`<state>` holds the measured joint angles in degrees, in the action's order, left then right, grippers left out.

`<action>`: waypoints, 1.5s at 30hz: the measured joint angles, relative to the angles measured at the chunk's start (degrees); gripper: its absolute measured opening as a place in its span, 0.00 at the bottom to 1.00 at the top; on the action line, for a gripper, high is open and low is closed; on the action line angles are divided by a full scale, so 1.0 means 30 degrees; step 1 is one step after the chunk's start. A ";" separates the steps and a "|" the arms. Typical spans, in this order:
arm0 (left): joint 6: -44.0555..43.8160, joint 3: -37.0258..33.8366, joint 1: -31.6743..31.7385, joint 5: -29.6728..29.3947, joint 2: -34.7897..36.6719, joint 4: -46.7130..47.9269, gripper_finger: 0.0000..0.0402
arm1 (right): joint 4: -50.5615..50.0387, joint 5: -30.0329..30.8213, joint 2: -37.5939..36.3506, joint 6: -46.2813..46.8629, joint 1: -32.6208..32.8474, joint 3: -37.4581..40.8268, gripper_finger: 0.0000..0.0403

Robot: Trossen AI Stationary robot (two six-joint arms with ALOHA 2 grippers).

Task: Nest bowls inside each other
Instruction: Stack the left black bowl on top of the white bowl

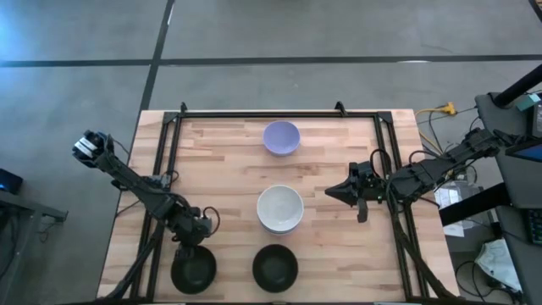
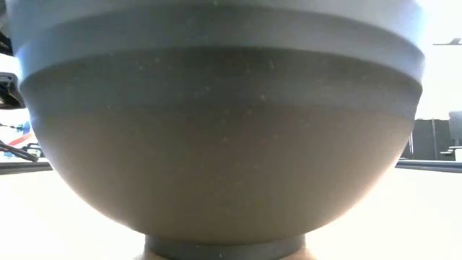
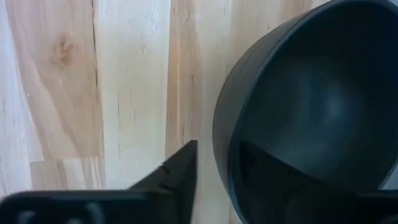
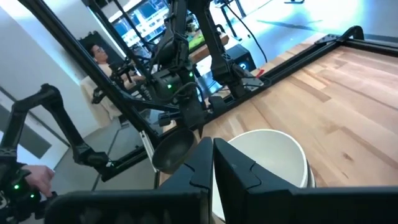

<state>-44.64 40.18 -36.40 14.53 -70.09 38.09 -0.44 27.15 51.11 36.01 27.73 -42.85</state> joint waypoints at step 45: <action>0.0022 0.7719 0.0013 -0.0180 0.0674 0.9089 0.00 | 0.0392 0.0010 0.0000 -0.0015 -0.0005 0.0000 0.02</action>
<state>-44.58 63.34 -36.36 13.99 -68.07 65.35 0.74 27.18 51.11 35.97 27.71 -42.85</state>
